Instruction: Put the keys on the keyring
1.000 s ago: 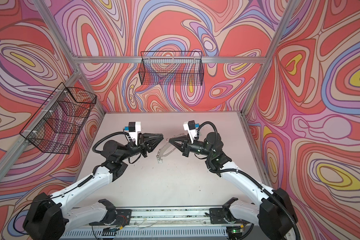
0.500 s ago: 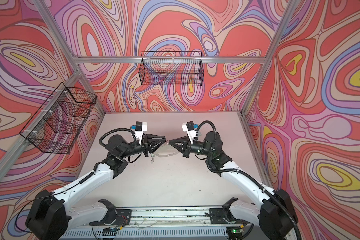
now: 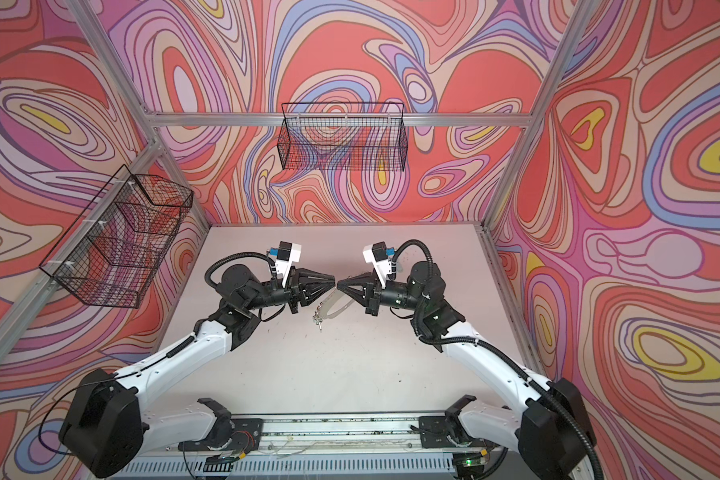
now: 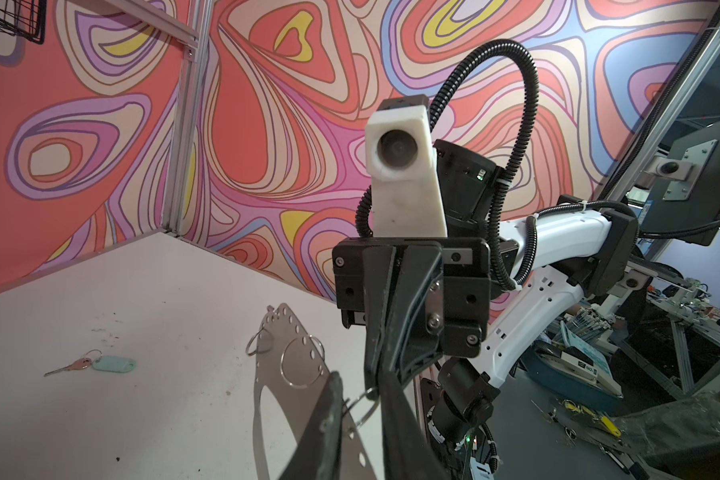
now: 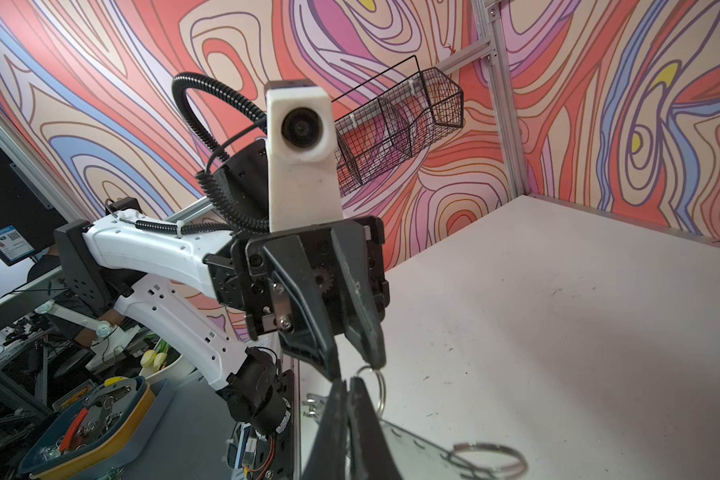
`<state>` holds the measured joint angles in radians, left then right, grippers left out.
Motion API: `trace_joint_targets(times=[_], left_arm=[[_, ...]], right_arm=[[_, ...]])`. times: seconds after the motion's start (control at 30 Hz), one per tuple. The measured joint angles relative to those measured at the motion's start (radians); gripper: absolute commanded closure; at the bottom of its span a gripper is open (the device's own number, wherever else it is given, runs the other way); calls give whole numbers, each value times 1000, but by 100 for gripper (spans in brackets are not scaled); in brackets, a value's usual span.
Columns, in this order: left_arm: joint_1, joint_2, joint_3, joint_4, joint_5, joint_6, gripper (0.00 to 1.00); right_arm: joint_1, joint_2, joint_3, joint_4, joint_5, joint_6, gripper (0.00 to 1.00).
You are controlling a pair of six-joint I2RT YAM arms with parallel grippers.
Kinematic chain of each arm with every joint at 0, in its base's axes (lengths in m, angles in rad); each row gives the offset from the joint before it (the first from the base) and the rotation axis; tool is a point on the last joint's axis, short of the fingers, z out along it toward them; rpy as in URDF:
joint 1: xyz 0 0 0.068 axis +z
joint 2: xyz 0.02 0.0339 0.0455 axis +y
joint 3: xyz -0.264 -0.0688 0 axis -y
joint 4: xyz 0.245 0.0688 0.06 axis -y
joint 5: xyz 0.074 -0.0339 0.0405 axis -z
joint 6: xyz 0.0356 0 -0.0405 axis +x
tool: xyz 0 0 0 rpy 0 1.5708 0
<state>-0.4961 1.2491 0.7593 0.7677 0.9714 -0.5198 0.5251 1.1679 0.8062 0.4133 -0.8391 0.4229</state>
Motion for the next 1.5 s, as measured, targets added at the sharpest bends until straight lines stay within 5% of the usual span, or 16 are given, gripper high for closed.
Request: trace_joint_targets(times=[0.2,0.27,0.37,0.77,0.8,0.9,1.23,1.3,1.5], left_arm=[[1,3,0,-2,8,5,76],[3,4,0,-2,7,4,85],[5,5,0,0,3,8,72],[12,62,-33,110,6,-27,71],[12,68,-34,119,11,-31,73],[12,86,-36,167,34,-58,100],[12,106,-49,262,59,-111,100],[12,100,-55,261,49,-112,100],[11,31,-74,210,-21,-74,100]], right_arm=[[0,0,0,-3,0,0,100],[0,0,0,-4,0,-1,100],[0,3,0,-3,0,-3,100],[-1,14,-1,4,1,1,100],[-1,14,-1,4,1,1,100],[-1,14,-1,4,6,1,100],[-8,14,-1,16,19,5,100],[-6,12,-1,4,36,5,80],[-5,-80,-36,-36,149,-19,61]])
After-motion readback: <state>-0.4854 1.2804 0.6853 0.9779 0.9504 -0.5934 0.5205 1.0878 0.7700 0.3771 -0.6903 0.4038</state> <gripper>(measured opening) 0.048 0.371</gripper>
